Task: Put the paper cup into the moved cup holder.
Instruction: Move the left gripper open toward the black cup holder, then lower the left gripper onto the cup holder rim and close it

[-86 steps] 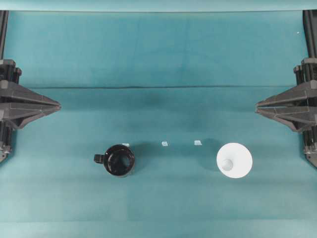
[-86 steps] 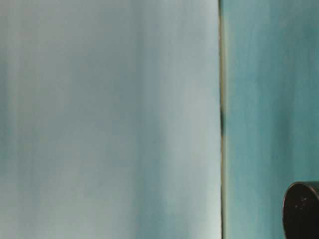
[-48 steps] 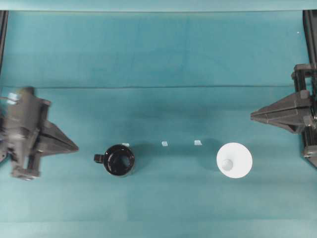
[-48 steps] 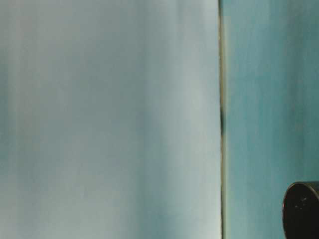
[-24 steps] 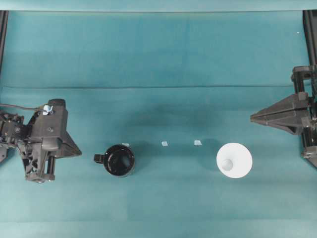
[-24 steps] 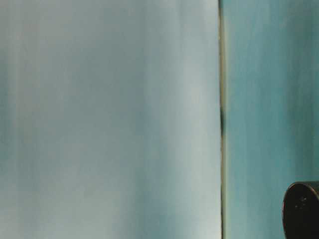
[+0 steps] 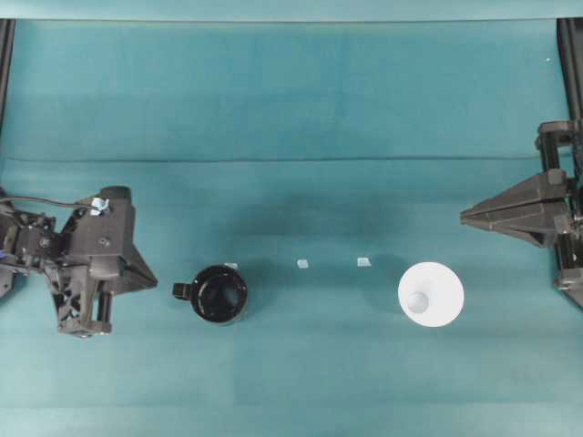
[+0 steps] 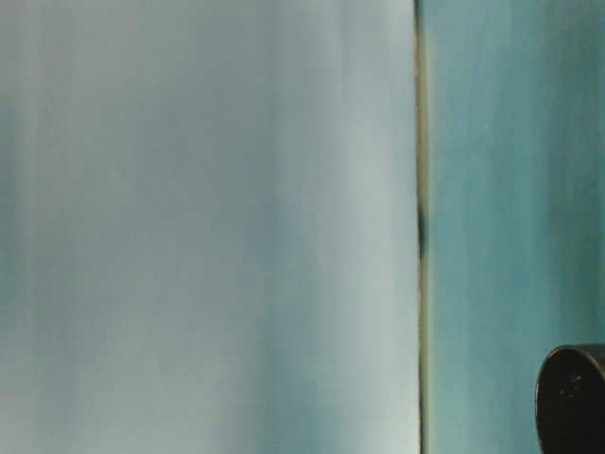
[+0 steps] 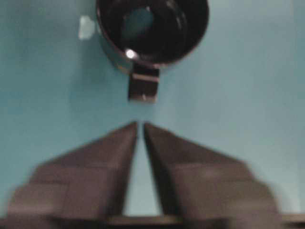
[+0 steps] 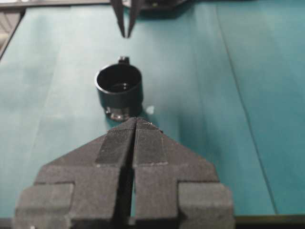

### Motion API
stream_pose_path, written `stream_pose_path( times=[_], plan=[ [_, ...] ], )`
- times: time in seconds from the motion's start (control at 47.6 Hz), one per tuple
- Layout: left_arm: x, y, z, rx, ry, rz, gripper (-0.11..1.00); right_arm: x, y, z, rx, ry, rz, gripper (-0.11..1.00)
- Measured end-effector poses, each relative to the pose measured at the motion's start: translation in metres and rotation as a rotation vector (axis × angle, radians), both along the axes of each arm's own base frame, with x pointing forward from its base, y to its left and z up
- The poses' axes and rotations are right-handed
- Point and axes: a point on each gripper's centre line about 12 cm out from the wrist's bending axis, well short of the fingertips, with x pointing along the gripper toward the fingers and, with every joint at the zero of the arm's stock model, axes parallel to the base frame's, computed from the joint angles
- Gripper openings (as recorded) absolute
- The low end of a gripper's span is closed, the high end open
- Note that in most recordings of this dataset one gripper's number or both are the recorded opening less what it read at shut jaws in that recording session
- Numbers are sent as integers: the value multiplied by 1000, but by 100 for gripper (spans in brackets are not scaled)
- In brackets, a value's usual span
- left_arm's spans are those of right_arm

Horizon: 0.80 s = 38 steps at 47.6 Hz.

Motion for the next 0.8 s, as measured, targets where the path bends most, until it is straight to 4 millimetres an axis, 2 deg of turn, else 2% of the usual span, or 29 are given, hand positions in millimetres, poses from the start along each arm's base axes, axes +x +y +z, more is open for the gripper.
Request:
stream_pose_path(
  times=[0.126,0.21,0.336,0.546,0.797],
  plan=[
    [1,0,-7,-3,-1,3,77,0,0,0,0,0,0,-6],
    [1,0,-15,-8,18,11,92,0,0,0,0,2,0,-6],
    [6,-1,-26,-14,32,20,89,0,0,-1,0,5,0,-6],
    [18,-3,-28,-34,-68,20,90,-1,0,-2,28,19,-6,-6],
    [16,-3,-33,-37,-95,18,90,-1,0,-5,67,42,-16,-6]
  ],
)
